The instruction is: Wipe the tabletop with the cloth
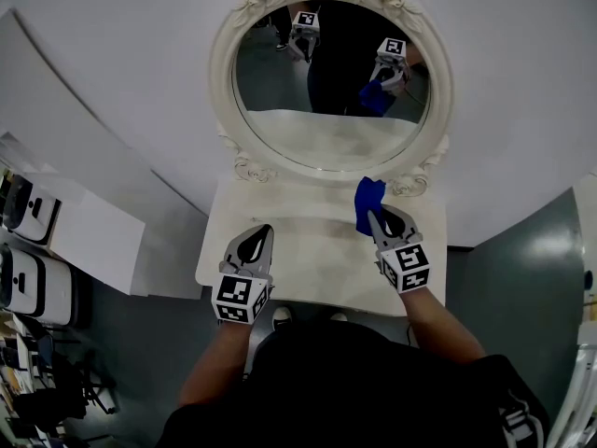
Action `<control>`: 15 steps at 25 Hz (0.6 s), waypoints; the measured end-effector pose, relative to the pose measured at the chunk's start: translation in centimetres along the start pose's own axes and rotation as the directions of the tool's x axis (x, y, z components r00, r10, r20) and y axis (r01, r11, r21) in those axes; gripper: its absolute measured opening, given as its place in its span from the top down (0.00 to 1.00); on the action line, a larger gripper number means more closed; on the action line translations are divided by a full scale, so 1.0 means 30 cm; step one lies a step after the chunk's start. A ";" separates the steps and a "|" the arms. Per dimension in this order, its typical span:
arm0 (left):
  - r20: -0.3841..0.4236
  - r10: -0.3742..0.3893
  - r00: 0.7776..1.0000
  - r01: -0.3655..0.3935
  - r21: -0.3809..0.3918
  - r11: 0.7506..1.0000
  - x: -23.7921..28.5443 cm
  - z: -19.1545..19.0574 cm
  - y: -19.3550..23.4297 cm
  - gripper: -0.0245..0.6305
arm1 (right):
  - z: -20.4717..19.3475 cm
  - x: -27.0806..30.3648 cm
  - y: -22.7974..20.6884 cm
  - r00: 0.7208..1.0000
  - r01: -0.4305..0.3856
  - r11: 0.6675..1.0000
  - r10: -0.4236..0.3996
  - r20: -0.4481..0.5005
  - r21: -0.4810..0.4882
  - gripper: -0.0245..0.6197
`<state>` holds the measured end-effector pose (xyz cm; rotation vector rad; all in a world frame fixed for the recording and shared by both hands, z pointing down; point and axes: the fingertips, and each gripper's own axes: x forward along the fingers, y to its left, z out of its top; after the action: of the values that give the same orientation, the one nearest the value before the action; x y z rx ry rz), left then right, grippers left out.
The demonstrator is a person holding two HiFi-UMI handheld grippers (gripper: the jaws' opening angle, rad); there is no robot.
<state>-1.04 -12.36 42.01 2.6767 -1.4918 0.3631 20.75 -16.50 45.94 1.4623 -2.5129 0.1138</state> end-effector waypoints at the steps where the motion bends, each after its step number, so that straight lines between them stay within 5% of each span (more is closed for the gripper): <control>1: 0.001 -0.003 1.000 0.003 -0.002 1.000 -0.002 -0.003 0.004 0.95 | 0.000 0.002 0.006 1.000 0.002 1.000 -0.002 -0.003 -0.003 0.90; 15: 0.034 -0.034 0.999 0.034 -0.017 0.999 -0.043 -0.022 0.143 0.95 | 0.035 0.058 0.082 0.996 0.083 0.997 -0.083 -0.016 -0.003 0.90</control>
<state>-5.43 -13.47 42.08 2.7041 -1.4488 0.3035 17.61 -16.94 45.44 1.5557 -2.4349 0.1074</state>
